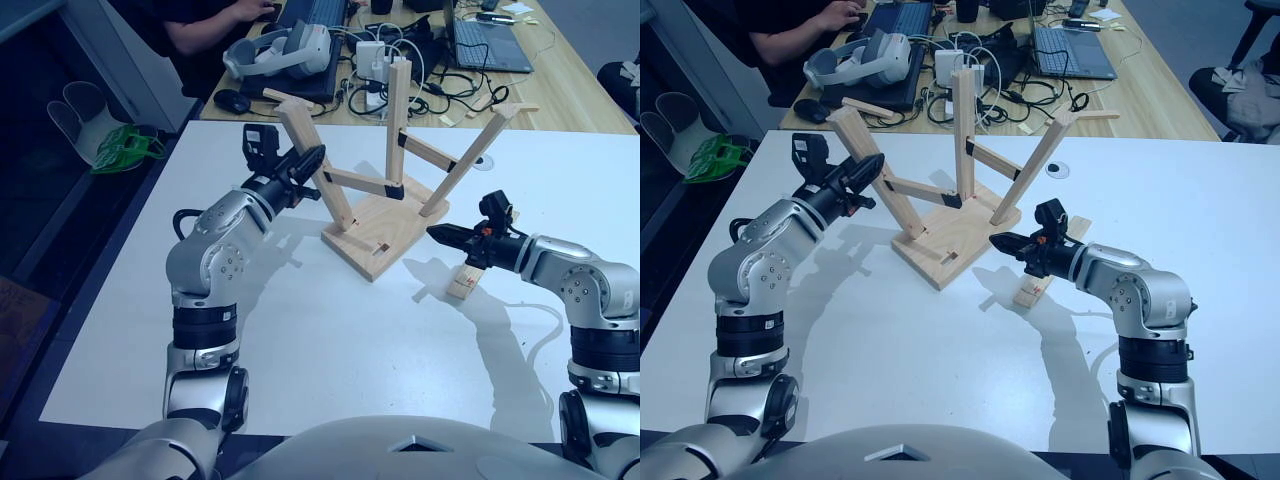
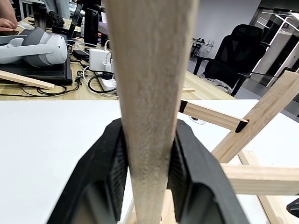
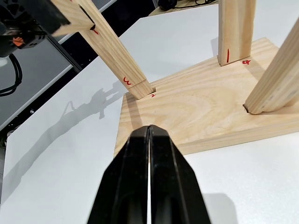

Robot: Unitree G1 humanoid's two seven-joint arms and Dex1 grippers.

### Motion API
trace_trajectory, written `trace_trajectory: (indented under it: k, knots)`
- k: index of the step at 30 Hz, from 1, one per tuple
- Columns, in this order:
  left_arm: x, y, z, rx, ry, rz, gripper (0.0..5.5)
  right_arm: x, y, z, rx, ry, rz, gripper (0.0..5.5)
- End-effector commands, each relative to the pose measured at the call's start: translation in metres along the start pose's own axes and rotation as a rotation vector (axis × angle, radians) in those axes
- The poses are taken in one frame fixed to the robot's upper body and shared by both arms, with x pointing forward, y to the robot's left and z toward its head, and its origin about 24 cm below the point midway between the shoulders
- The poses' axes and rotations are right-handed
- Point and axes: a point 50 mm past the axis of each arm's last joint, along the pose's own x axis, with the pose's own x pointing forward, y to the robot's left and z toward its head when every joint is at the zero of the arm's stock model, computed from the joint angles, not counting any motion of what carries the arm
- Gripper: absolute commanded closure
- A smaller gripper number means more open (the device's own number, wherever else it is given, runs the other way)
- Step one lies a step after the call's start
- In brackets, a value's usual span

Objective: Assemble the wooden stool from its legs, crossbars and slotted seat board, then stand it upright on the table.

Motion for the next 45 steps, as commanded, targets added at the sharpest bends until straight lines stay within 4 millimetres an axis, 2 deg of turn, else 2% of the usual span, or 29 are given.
trace_trajectory:
  k: [1,6,13,16,19,23,25,28,30,35,36,39,43,45]
  knots:
    - [0.005,-0.001,-0.019,0.018,0.110,-0.082,4.47,-0.001,-0.001,0.003,0.004,-0.013,-0.009,5.50]
    - [0.012,0.004,-0.025,0.042,0.172,-0.163,4.47,-0.001,-0.002,0.005,0.008,-0.024,-0.016,5.50]
    - [0.017,0.020,-0.027,0.001,0.261,-0.076,4.47,0.000,-0.003,0.006,0.003,-0.030,-0.020,5.50]
    - [0.012,0.013,-0.025,0.048,0.226,-0.094,4.47,-0.001,-0.004,0.006,0.006,-0.038,-0.025,5.50]
    - [0.006,0.006,-0.034,0.138,0.222,-0.117,4.47,-0.002,-0.004,0.006,0.010,-0.046,-0.028,5.50]
    - [0.005,0.000,-0.041,0.169,0.234,-0.104,4.47,-0.002,-0.004,0.006,0.014,-0.049,-0.028,5.50]
    - [0.007,0.000,-0.039,0.161,0.248,-0.085,4.47,-0.002,-0.004,0.006,0.015,-0.052,-0.029,5.50]
    - [0.010,0.002,-0.036,0.030,0.292,-0.034,4.47,0.000,-0.004,0.006,0.019,-0.055,-0.026,5.50]
    - [0.011,0.002,-0.034,0.010,0.292,-0.040,4.47,0.001,-0.004,0.006,0.022,-0.059,-0.023,5.50]
    - [0.015,-0.009,-0.008,0.027,0.112,-0.090,4.47,0.000,-0.004,0.006,0.037,-0.074,-0.021,5.50]
    - [0.017,-0.011,0.003,0.023,0.030,-0.086,4.11,0.000,-0.004,0.006,0.044,-0.079,-0.019,5.50]
    - [0.019,-0.016,0.030,0.010,-0.153,-0.074,3.73,-0.001,-0.005,0.007,0.062,-0.092,-0.018,5.50]
    - [0.018,-0.030,0.053,0.026,-0.307,-0.112,3.01,-0.006,-0.008,0.008,0.046,-0.099,-0.055,5.50]
    - [0.014,-0.038,0.060,0.040,-0.365,-0.142,2.90,-0.012,-0.014,0.008,-0.042,-0.038,-0.160,5.50]
